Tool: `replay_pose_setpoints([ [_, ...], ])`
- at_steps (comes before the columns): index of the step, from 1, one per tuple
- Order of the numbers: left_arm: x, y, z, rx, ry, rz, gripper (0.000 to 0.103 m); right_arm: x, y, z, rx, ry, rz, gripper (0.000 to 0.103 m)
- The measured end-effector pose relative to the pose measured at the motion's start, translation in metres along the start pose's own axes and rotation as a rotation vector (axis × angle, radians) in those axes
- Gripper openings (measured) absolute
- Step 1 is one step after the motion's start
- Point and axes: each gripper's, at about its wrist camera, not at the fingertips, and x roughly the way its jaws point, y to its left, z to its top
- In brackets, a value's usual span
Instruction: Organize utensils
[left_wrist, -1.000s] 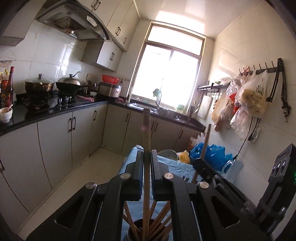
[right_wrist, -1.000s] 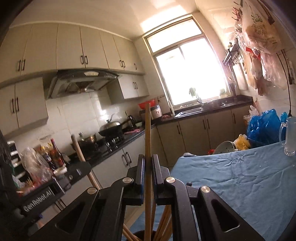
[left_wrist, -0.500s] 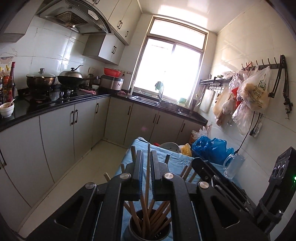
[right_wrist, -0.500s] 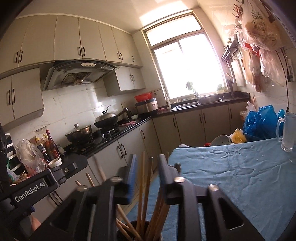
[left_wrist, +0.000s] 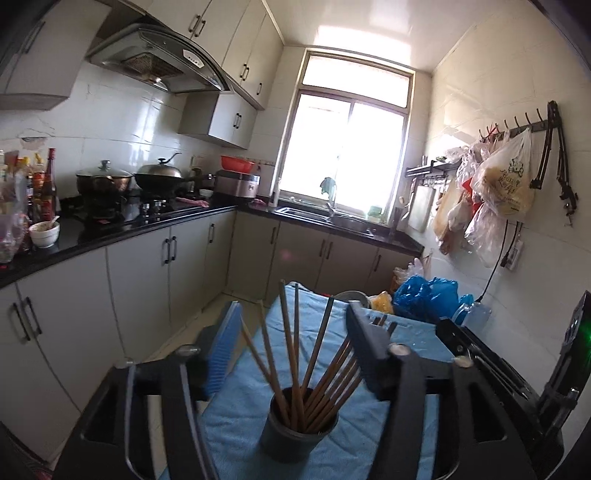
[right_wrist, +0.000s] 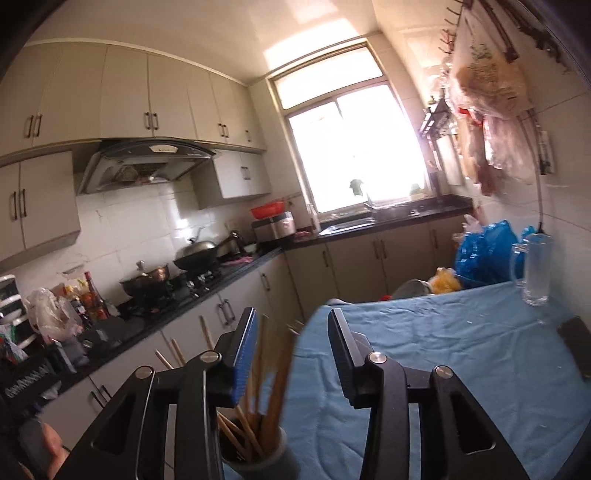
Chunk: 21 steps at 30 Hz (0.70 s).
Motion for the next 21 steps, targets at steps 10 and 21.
replay_pose_setpoints([
  [10, -0.034, -0.023, -0.044, 0.09, -0.02, 0.155, 0.095, -0.031, -0.024, -0.044, -0.002, 0.135, -0.113, 0.059],
  [21, -0.041, -0.044, -0.064, 0.204, -0.01, 0.256, 0.103, -0.053, -0.049, -0.074, 0.043, 0.215, -0.183, 0.063],
])
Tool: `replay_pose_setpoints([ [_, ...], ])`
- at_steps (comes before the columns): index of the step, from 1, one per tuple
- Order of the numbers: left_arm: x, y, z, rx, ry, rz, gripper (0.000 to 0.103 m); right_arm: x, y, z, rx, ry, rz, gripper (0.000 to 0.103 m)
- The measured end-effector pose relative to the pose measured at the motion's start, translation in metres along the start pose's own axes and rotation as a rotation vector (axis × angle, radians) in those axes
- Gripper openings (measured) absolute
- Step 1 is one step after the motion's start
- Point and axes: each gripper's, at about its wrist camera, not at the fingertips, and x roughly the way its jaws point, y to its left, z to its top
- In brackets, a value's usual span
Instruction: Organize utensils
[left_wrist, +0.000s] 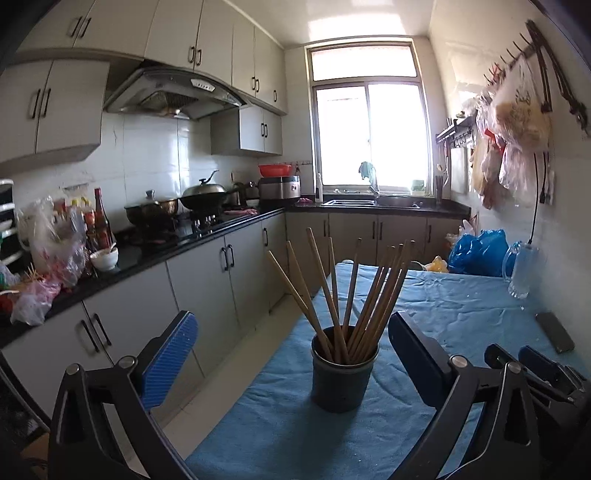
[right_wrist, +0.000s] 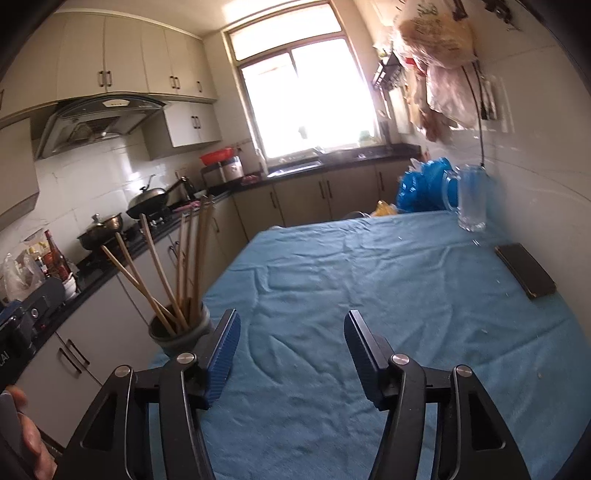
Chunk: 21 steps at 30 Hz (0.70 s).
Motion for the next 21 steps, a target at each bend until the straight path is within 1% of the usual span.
replay_pose_setpoints([
  [3, -0.002, -0.003, -0.002, 0.006, -0.005, -0.008, 0.103, 0.0, -0.006, -0.005, 0.018, 0.02, -0.016, 0.063],
  [7, -0.008, -0.005, -0.007, 0.0, -0.036, -0.018, 0.103, -0.002, -0.01, -0.012, 0.027, 0.036, -0.041, 0.063],
  [9, -0.008, -0.005, -0.01, -0.007, -0.028, -0.03, 0.103, -0.001, -0.01, -0.013, 0.025, 0.042, -0.049, 0.063],
  [16, 0.005, -0.008, -0.02, 0.005, 0.083, -0.067, 0.103, 0.001, -0.01, -0.021, 0.01, 0.066, -0.073, 0.064],
  [21, 0.013, -0.011, -0.028, 0.016, 0.132, -0.058, 0.103, 0.003, -0.007, -0.025, -0.01, 0.072, -0.089, 0.066],
])
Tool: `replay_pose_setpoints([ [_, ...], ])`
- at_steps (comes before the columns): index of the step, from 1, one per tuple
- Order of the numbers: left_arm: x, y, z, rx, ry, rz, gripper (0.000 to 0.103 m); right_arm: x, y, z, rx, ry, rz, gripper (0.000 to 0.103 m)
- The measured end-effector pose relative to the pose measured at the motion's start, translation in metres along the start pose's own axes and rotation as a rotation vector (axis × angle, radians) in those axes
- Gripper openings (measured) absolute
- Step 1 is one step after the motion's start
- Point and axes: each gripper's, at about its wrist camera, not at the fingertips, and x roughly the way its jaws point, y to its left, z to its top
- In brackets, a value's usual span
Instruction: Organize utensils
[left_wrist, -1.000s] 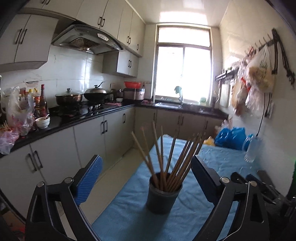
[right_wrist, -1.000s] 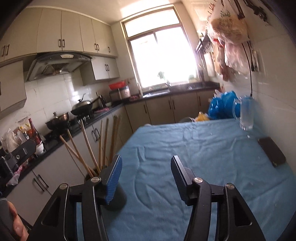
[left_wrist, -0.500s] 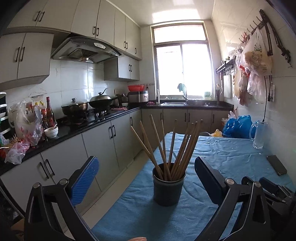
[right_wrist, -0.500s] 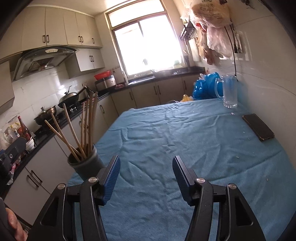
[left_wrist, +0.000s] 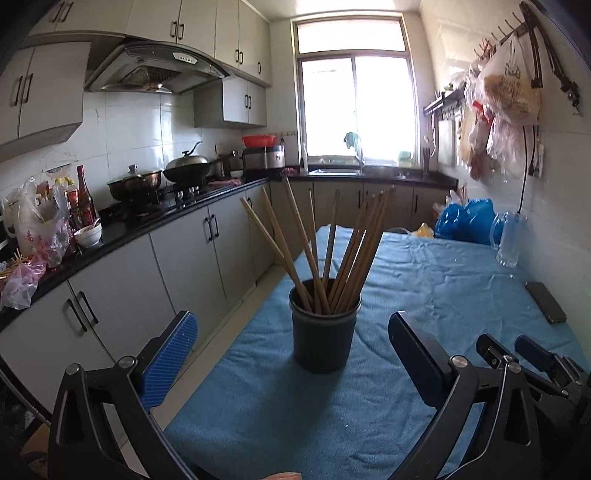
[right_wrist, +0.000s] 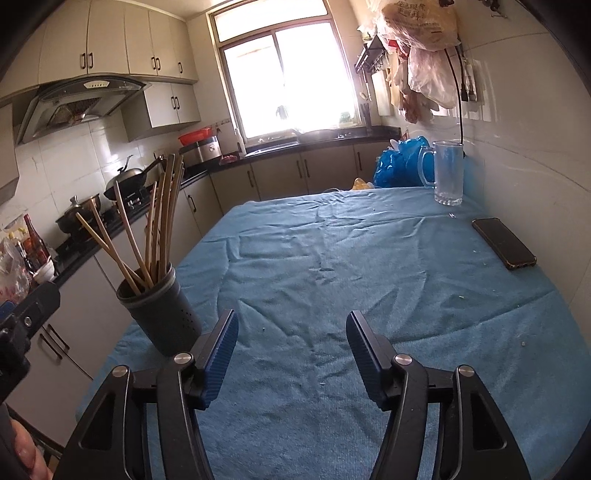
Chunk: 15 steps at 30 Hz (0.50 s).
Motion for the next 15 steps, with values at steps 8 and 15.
replay_pose_setpoints([
  [8, 0.012, 0.003, -0.005, -0.022, 0.061, 0.001, 0.103, 0.001, 0.009, -0.006, -0.039, 0.007, -0.01, 0.068],
  [15, 0.018, 0.004, -0.009, -0.021, 0.085, -0.005, 0.103, 0.005, 0.016, -0.008, -0.061, 0.013, -0.02, 0.069],
])
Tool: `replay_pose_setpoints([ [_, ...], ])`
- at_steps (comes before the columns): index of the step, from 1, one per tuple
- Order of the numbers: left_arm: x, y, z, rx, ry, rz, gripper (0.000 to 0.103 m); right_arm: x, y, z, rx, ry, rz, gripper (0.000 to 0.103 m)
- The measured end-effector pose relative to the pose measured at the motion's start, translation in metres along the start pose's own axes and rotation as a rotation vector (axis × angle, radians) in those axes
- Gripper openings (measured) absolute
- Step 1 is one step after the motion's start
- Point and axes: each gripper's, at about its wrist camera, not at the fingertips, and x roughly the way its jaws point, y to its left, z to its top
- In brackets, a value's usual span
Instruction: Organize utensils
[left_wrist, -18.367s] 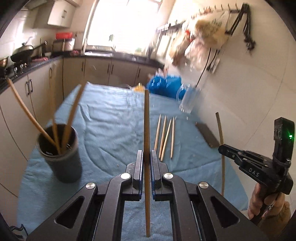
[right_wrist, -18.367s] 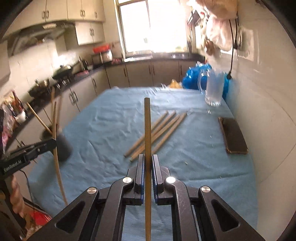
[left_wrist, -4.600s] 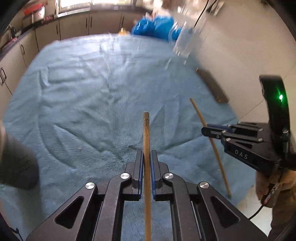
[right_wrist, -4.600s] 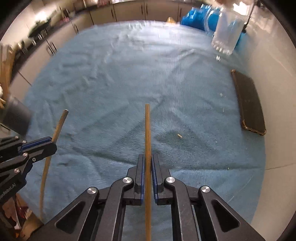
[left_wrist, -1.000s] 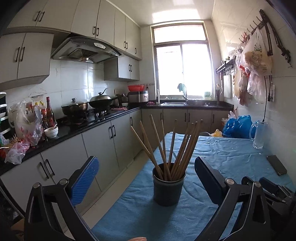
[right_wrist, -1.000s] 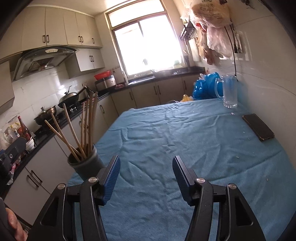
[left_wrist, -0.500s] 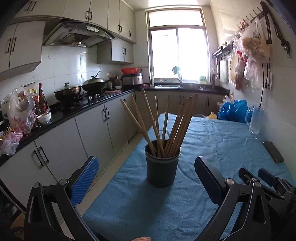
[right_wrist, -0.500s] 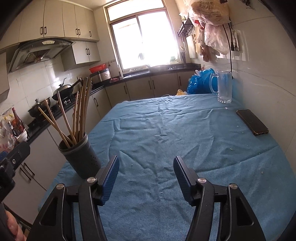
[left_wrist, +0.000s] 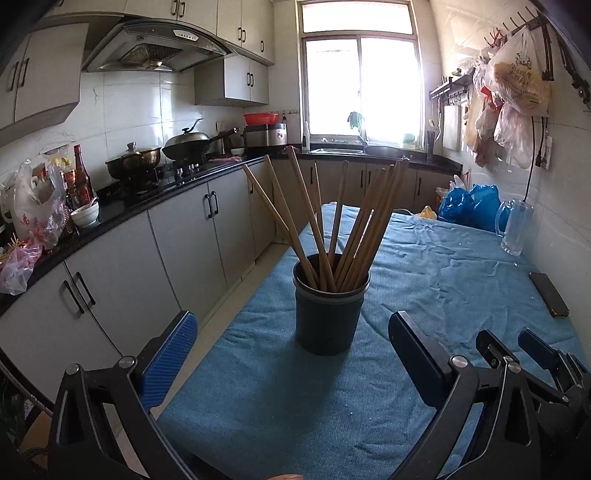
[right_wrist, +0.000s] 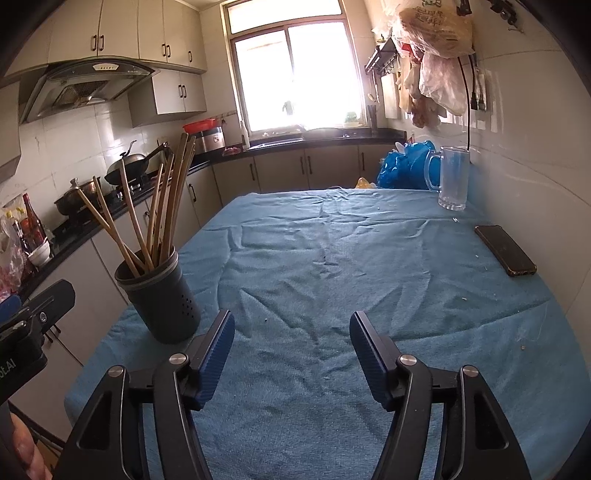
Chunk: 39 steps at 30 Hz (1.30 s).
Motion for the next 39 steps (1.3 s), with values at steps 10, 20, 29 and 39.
replay_pose_setpoints([
  [10, 0.008, 0.0, -0.003, -0.003, 0.027, -0.003, 0.103, 0.002, 0.005, -0.001, -0.021, 0.002, -0.015, 0.071],
  [20, 0.012, 0.0, -0.005, -0.009, 0.04, -0.004, 0.103, 0.001, 0.009, -0.002, -0.042, -0.02, -0.034, 0.071],
  [29, 0.013, 0.0, -0.006, -0.01, 0.043, -0.003, 0.103, -0.003, 0.012, -0.002, -0.052, -0.048, -0.043, 0.074],
  [39, 0.015, 0.0, -0.01, -0.013, 0.047, -0.007, 0.103, -0.007, 0.015, -0.004, -0.06, -0.067, -0.047, 0.077],
])
